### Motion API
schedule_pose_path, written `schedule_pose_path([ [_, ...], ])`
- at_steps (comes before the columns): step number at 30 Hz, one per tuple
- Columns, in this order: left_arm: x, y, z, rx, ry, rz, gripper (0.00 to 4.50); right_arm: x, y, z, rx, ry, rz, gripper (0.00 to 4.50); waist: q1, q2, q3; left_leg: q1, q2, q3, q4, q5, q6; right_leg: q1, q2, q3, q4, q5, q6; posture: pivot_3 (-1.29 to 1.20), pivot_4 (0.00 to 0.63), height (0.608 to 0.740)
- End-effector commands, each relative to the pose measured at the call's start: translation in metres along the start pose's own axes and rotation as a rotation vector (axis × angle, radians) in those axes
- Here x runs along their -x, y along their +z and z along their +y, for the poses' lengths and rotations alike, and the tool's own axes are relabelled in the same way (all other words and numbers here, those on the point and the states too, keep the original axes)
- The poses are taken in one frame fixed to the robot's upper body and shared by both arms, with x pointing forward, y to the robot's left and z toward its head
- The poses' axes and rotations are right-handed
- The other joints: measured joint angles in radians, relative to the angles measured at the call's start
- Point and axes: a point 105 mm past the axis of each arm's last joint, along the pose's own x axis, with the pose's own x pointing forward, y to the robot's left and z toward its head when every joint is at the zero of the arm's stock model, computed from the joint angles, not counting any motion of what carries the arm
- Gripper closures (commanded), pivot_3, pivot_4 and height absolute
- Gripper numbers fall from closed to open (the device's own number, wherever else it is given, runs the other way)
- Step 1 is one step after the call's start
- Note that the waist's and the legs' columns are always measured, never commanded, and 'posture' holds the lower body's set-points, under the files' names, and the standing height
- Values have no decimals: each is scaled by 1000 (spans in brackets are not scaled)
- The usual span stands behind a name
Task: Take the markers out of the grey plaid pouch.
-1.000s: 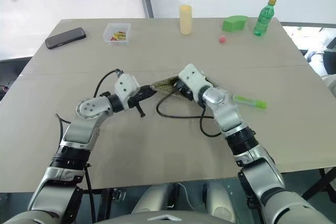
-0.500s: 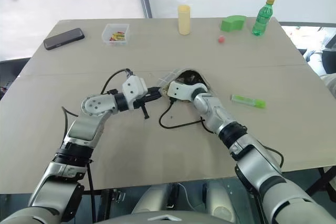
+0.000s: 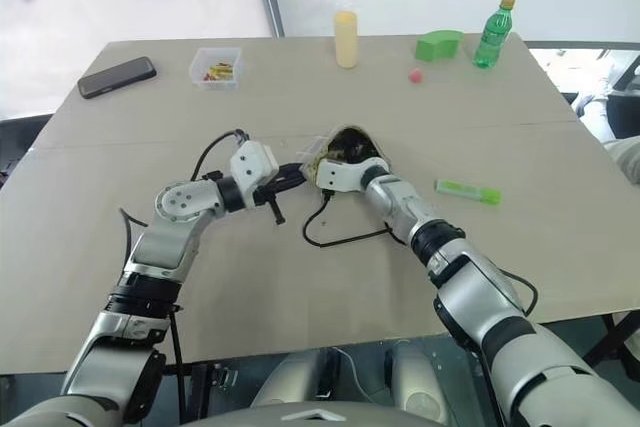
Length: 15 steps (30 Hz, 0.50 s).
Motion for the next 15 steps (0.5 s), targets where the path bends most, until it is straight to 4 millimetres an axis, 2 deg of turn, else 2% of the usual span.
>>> schedule_pose_path([
  [1,-9,19,-1,-44,-10,-81,4500,4,5,31,-35,149,-23,1026,-1,0,-1,0,0,0,0,0,0,0,0,0,0,0,0,0,150,740],
  [2,-9,19,0,-43,-4,-83,4500,5,2,32,-83,161,-2,1026,0,0,-1,0,0,0,0,0,0,0,0,0,0,0,0,0,150,740],
  [5,-9,20,-1,-43,-1,-90,4500,5,-1,30,-115,159,9,2328,0,0,-1,2,0,0,0,0,0,3,0,0,0,0,0,0,150,740],
  [12,-4,16,-6,-35,5,-88,4500,7,-7,20,-48,141,-2,2328,0,1,0,12,0,0,-4,0,0,10,0,1,-1,0,0,0,150,740],
  [15,-4,16,-12,-39,-5,-92,4500,4,-2,13,-3,120,-29,2328,0,1,0,12,1,0,-5,0,0,10,-1,2,-1,0,0,0,150,740],
])
